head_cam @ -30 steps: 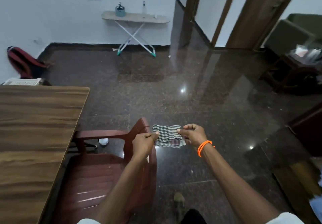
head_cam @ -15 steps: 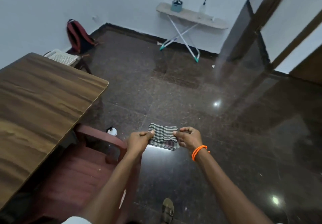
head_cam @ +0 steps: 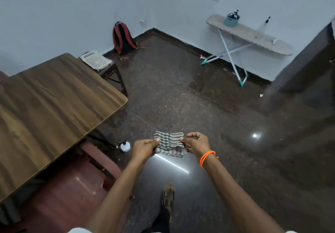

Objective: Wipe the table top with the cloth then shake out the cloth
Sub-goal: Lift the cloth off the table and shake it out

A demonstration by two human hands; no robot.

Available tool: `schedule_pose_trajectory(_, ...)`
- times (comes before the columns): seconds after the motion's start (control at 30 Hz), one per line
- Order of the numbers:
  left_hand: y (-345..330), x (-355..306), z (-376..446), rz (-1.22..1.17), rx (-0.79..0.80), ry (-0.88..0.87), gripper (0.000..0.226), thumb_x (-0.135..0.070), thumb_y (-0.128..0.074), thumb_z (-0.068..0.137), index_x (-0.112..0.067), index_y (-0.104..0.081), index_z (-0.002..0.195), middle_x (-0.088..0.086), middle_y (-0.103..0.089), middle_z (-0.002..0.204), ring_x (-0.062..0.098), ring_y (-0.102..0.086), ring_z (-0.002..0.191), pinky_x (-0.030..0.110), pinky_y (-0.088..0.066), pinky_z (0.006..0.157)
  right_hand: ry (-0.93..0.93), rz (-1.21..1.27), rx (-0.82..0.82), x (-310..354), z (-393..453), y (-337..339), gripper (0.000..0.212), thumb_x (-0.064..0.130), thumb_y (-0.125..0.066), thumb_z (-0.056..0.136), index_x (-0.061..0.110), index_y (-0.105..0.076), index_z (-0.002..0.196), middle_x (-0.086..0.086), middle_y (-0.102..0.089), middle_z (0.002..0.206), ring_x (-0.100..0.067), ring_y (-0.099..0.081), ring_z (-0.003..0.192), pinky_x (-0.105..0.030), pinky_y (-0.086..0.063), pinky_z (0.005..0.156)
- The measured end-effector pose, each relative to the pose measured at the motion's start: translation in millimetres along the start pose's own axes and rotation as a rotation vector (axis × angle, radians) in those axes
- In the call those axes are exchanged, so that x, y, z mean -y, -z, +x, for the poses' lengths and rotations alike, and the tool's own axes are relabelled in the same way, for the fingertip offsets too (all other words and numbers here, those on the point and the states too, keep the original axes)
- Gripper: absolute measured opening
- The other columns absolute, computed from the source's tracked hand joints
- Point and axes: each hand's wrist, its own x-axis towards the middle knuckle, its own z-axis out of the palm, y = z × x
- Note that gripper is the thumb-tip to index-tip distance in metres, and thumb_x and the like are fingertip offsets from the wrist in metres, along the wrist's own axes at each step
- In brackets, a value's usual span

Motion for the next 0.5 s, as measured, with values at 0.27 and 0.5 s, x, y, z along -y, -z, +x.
schedule_pose_trajectory(0.27, -53.4, -68.1, 99.8, -0.117, -0.068, 0.044, 0.010, -0.005, -0.072, 0.091, 0.004, -0.075, 0.090, 0.008, -0.070, 0.062, 0.005, -0.059, 0.043, 0.016, -0.046, 0.043, 0.010, -0.117, 0.028, 85.0, 123.3, -14.9, 0.035, 0.002, -0.083, 0.065, 0.012, -0.056, 0.085, -0.011, -0.060, 0.064, -0.017, -0.053, 0.048, -0.022, -0.044, 0.045)
schedule_pose_trajectory(0.5, -64.0, -124.5, 191.5, -0.191, -0.149, 0.071, 0.012, -0.012, -0.076, 0.089, -0.002, -0.079, 0.096, 0.018, -0.077, 0.085, 0.022, -0.060, 0.071, 0.024, -0.050, 0.055, 0.026, -0.181, 0.121, 156.1, 227.7, -51.7, 0.035, 0.004, -0.084, 0.065, 0.011, -0.056, 0.085, -0.010, -0.061, 0.063, -0.016, -0.053, 0.045, -0.021, -0.043, 0.043)
